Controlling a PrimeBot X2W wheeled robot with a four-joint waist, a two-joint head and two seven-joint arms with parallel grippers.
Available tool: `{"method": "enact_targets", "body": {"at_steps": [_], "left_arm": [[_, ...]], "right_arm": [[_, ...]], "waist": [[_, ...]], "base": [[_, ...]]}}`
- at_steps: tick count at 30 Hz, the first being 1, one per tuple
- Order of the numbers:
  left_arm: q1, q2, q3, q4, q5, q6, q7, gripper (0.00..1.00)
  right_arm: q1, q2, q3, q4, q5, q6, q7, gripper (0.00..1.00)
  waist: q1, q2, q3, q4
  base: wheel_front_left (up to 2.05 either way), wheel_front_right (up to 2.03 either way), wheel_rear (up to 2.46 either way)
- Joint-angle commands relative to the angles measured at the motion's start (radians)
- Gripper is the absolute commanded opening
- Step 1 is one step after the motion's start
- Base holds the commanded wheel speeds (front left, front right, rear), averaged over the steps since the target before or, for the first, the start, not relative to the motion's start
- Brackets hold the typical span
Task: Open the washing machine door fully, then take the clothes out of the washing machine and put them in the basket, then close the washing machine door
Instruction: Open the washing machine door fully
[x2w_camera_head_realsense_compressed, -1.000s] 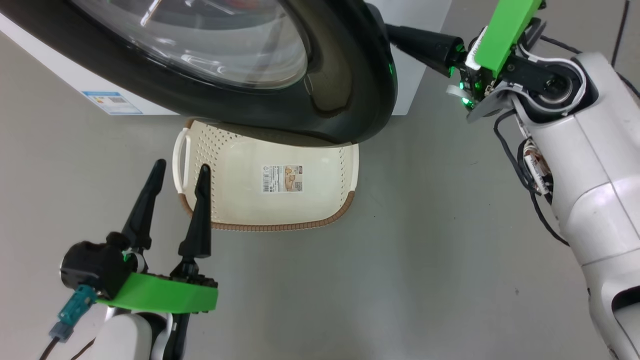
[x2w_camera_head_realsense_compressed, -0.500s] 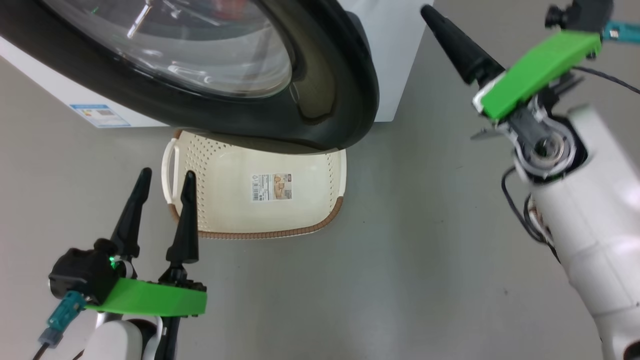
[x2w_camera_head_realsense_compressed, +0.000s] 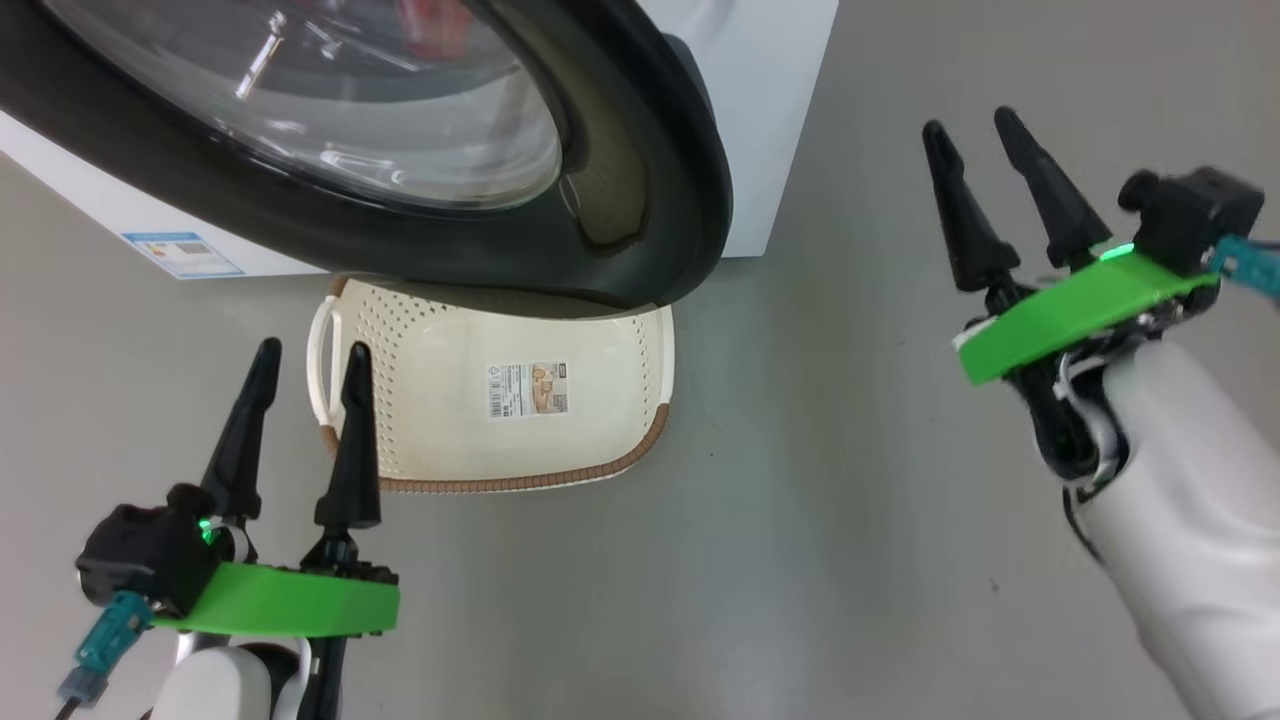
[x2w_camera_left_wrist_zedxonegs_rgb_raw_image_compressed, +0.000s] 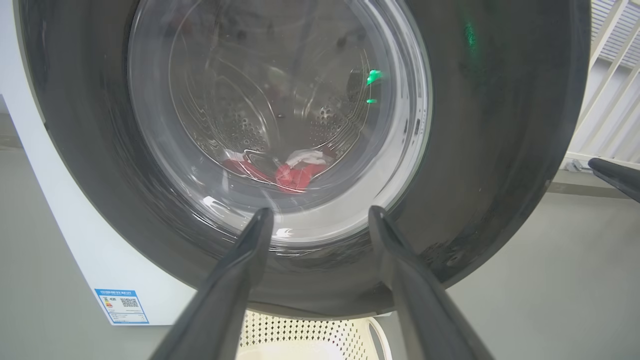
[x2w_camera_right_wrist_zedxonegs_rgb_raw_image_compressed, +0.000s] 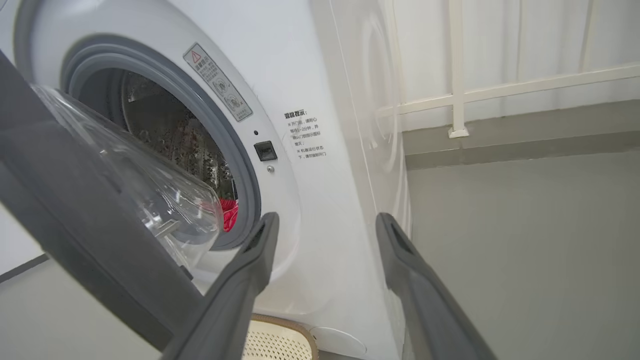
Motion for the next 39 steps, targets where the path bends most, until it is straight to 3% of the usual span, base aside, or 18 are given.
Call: {"method": "enact_targets", "body": {"at_steps": [1, 8, 14, 22, 39], "left_arm": [[0.002, 0.014, 0.036, -0.033, 0.009, -0.006, -0.008, 1.00], [-0.008, 0.010, 0.043, -0.058, 0.019, -0.006, -0.008, 1.00], [-0.004, 0.008, 0.046, -0.070, 0.019, -0.006, -0.008, 1.00], [0.002, 0.006, 0.050, -0.076, 0.018, -0.006, -0.008, 1.00], [0.007, 0.006, 0.058, -0.072, 0.019, -0.006, -0.008, 1.00]], "right_arm": [[0.063, 0.037, -0.017, -0.049, -0.063, 0.005, -0.006, 1.00], [0.205, 0.106, -0.157, -0.219, -0.362, 0.005, -0.006, 1.00], [0.324, 0.156, -0.234, -0.337, -0.505, 0.005, -0.006, 1.00], [0.399, 0.174, -0.260, -0.425, -0.550, 0.005, -0.006, 1.00], [0.403, 0.175, -0.230, -0.425, -0.528, 0.005, -0.006, 1.00]], "waist": [[0.0000, 0.0000, 0.002, 0.000], [0.0000, 0.0000, 0.009, 0.005], [0.0000, 0.0000, 0.008, 0.010], [0.0000, 0.0000, 0.014, 0.007], [0.0000, 0.0000, 0.013, 0.000]], "base": [[0.00, 0.00, 0.00], [0.00, 0.00, 0.00], [0.00, 0.00, 0.00], [0.00, 0.00, 0.00], [0.00, 0.00, 0.00]]}}
